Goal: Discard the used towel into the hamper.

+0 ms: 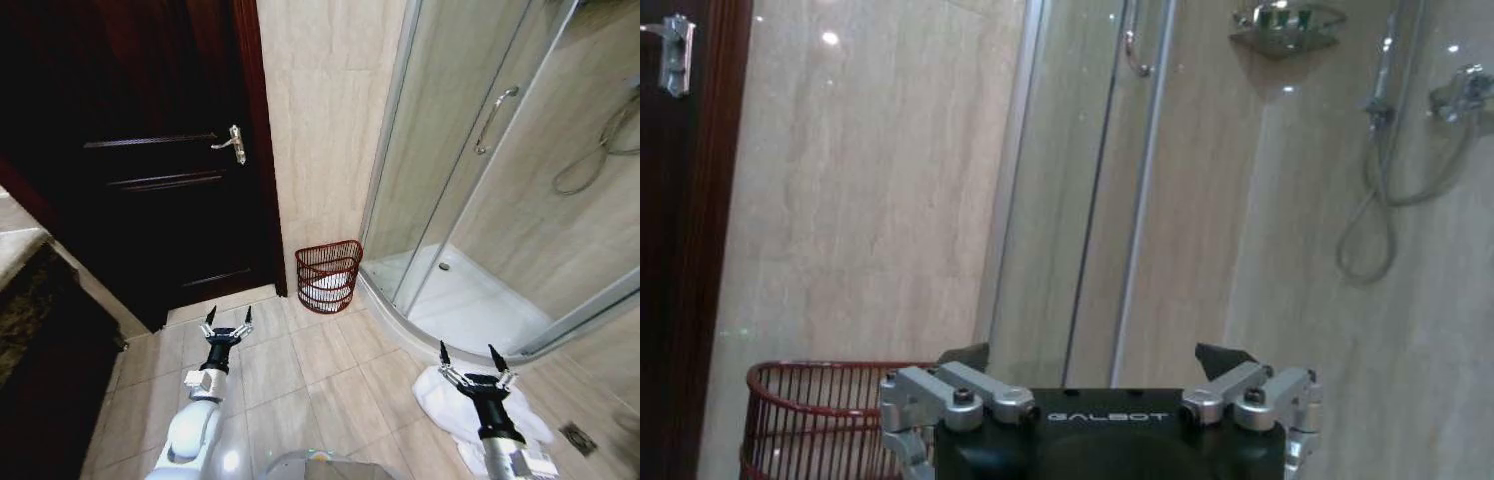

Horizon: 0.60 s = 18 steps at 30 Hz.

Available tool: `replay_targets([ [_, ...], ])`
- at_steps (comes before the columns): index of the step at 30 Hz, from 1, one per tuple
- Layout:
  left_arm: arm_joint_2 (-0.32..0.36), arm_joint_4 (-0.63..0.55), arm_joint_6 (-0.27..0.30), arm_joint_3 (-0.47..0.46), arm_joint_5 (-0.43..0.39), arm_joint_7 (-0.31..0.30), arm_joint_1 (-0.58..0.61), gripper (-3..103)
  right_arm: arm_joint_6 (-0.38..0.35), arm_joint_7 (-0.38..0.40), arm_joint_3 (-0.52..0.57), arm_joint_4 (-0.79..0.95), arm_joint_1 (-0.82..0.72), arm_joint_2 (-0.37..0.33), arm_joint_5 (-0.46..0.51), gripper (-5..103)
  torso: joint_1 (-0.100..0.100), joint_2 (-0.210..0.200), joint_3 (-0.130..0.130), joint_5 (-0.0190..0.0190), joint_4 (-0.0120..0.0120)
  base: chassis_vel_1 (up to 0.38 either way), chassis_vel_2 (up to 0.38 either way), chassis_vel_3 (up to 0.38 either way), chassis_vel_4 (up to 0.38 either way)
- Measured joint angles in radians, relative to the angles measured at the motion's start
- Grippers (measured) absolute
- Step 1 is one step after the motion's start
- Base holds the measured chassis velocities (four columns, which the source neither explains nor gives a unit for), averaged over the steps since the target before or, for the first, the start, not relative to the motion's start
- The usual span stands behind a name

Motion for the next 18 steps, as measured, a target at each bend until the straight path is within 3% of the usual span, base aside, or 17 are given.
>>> replay_targets([
  [18,-0.031,-0.023,0.031,0.061,0.062,-0.037,-0.017,100,0.013,0.014,-0.004,-0.13,0.07,-0.015,0.039,100,0.0,0.0,0.0,0.0002,0.0001,0.11,-0.114,-0.12,0.109],
])
